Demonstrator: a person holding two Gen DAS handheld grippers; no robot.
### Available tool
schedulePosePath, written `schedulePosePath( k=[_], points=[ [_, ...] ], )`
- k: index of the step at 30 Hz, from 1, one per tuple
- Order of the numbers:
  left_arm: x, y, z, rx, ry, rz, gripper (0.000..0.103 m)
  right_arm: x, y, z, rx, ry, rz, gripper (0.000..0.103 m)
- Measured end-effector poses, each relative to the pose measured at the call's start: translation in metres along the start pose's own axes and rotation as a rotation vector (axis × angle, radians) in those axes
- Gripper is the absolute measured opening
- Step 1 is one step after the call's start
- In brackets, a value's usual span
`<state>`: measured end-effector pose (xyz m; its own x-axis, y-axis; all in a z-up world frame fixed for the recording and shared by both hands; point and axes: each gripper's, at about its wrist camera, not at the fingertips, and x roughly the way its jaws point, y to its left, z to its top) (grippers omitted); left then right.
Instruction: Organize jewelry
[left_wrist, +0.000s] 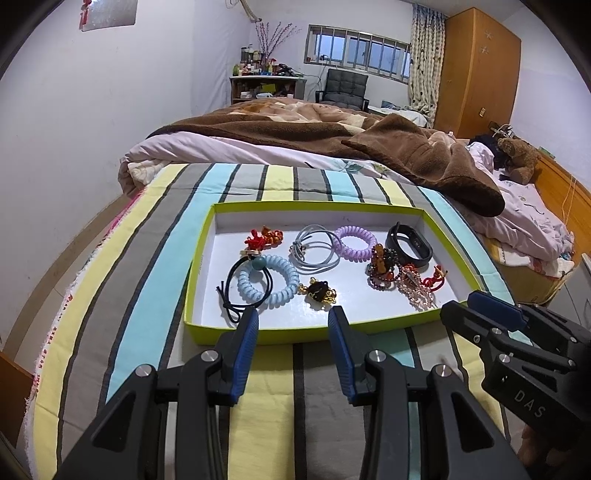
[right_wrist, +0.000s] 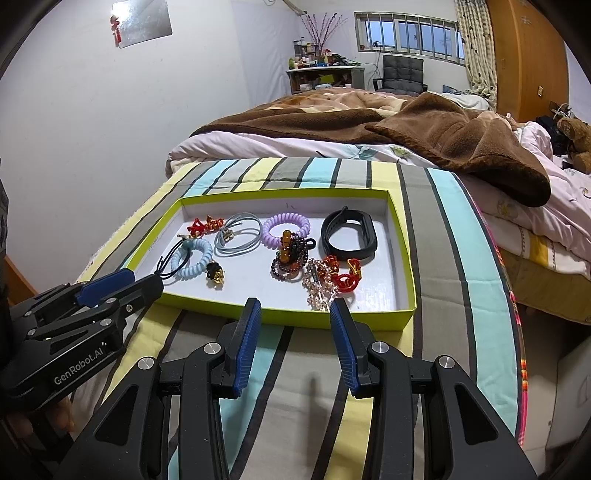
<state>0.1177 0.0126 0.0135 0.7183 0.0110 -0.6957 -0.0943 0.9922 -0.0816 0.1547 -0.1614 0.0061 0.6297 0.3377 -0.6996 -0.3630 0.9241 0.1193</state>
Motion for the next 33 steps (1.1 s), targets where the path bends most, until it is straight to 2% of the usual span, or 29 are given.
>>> schedulePosePath(
  k=[5,11,14,21,33],
  points=[
    [-0.0017,-0.0011,0.0005,0.003,-0.009,-0.008,0.041,-0.0002,0.0003,-0.0004,0.0,-0.001,0.0,0.04],
    [-0.0017,-0.0013,0.0005,0.002,-0.003,0.026,0.041,-0.0001,0.0003,-0.0011,0.0,-0.001,0.0,0.04],
    [-0.0026,-0.0005,0.0004,-0.008,-0.004,0.007,0.041,0.0002,0.0007,-0.0005,-0.002,-0.001,-0.001,0.04],
    [-0.0028,0.0014,0.0,-0.013,-0.008,0.026,0.041,-0.0002,0.0005,-0.0016,0.0,0.0,-0.001,0.04],
    [-0.0021,0.0013,-0.0018,-0.023,0.007,0.014,0.041,-0.0031,0.0021,-0.0032,-0.002,-0.002,0.004,0.04]
  ],
)
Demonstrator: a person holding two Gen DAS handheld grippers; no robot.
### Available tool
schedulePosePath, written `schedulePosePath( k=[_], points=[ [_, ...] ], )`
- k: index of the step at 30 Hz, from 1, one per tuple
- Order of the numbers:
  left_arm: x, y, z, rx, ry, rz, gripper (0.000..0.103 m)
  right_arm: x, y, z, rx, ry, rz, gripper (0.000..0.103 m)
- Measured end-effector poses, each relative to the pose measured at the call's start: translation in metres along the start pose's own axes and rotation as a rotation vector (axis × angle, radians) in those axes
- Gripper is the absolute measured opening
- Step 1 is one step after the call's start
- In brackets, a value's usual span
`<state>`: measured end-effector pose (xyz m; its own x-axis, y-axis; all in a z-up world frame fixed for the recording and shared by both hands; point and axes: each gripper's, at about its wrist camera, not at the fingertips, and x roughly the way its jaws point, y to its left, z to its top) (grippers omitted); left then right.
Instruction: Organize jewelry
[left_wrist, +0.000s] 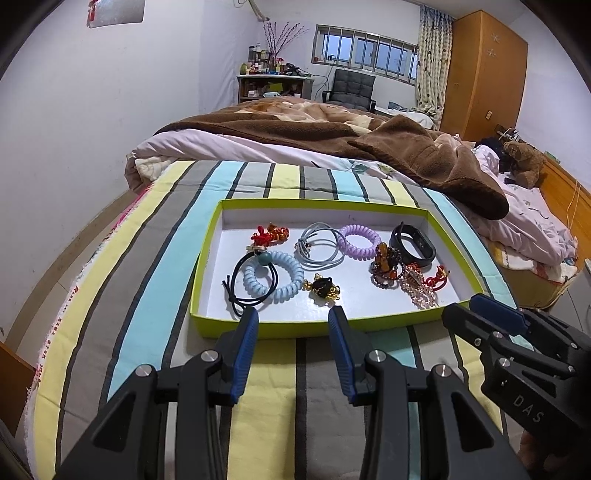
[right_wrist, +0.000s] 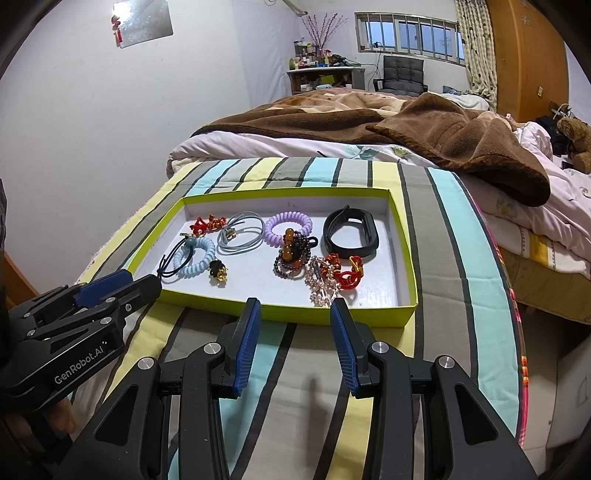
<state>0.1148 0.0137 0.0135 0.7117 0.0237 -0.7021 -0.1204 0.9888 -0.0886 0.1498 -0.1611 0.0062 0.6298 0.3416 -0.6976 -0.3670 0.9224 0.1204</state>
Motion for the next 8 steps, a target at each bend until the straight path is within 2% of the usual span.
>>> schedulePosePath(
  k=[8],
  points=[
    [-0.0016,0.0018,0.0,-0.008,-0.001,-0.001,0.041,0.0002,0.0005,0.0001,0.0,0.0,0.0,0.04]
  ],
)
